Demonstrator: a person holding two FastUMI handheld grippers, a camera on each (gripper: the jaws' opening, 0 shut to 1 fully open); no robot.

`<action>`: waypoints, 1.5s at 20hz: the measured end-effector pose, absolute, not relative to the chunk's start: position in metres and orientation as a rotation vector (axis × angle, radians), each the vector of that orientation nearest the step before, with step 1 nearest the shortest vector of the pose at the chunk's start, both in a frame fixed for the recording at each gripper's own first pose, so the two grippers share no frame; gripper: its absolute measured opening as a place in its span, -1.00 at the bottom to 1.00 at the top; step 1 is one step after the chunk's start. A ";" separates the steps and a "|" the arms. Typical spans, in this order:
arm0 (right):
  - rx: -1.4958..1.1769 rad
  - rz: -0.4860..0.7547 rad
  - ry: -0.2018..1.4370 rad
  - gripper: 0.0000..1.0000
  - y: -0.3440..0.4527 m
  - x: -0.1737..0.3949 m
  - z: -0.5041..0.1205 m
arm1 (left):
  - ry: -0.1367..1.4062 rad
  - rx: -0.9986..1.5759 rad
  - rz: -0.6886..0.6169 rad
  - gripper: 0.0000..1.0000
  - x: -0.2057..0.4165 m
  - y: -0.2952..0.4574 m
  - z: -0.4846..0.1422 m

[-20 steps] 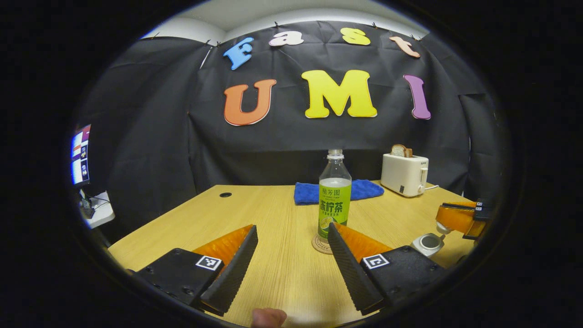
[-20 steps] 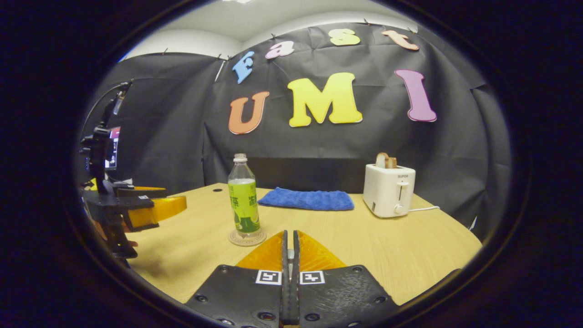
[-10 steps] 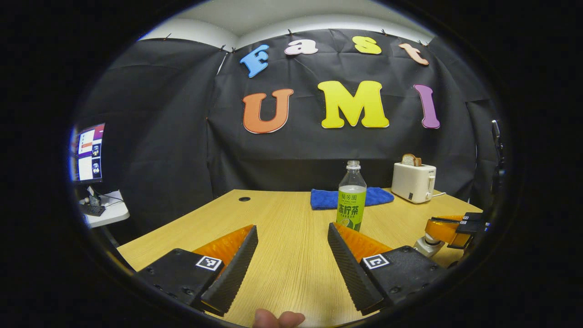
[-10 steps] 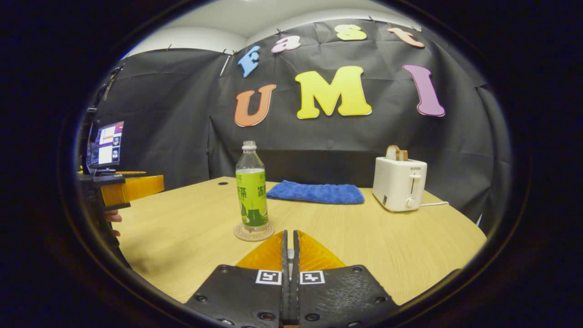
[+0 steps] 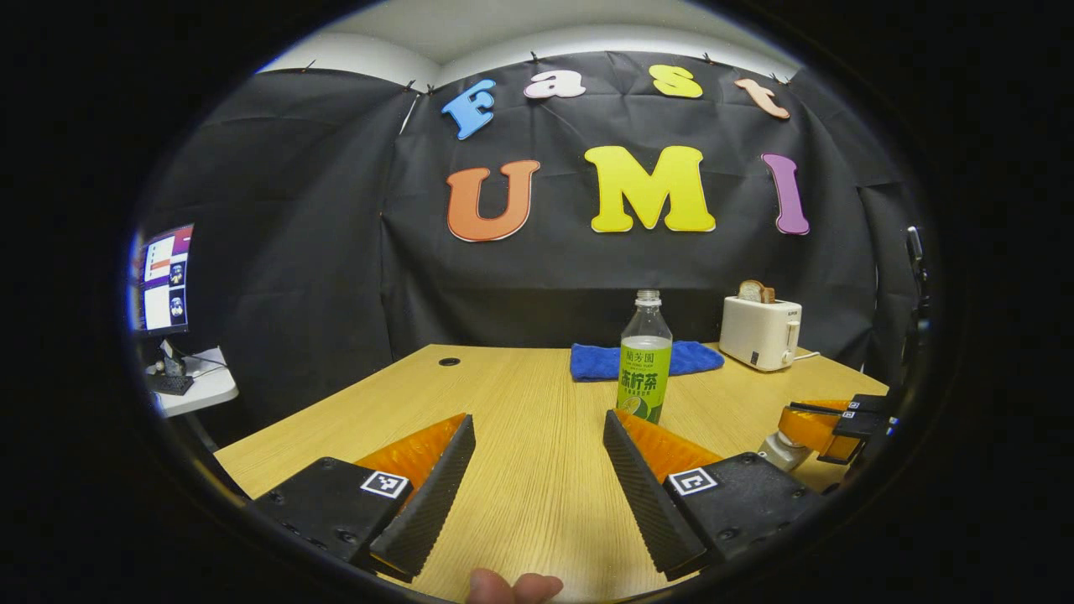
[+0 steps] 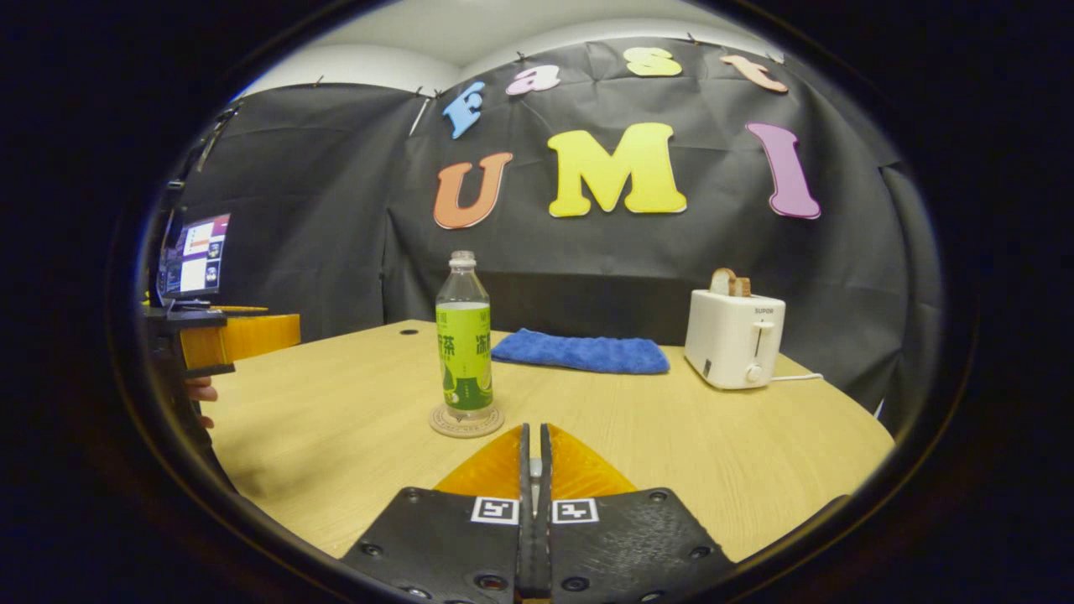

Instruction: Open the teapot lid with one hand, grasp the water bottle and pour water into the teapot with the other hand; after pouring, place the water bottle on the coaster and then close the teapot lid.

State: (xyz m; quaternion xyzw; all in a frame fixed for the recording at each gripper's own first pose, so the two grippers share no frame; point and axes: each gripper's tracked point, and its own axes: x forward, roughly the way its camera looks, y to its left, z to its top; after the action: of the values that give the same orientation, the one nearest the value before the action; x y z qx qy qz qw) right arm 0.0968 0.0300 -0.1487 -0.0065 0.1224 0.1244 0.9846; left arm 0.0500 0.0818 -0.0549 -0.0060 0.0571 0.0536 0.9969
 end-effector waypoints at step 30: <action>-0.020 0.051 -0.099 0.91 -0.041 -0.035 0.024 | -0.032 0.010 0.021 0.92 -0.041 -0.011 0.033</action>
State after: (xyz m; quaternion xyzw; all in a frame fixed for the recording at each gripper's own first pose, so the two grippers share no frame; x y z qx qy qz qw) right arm -0.0347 -0.0411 0.0237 -0.0099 -0.0495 0.0255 0.9984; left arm -0.0413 -0.0108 0.0325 0.0048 -0.0158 0.0106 0.9998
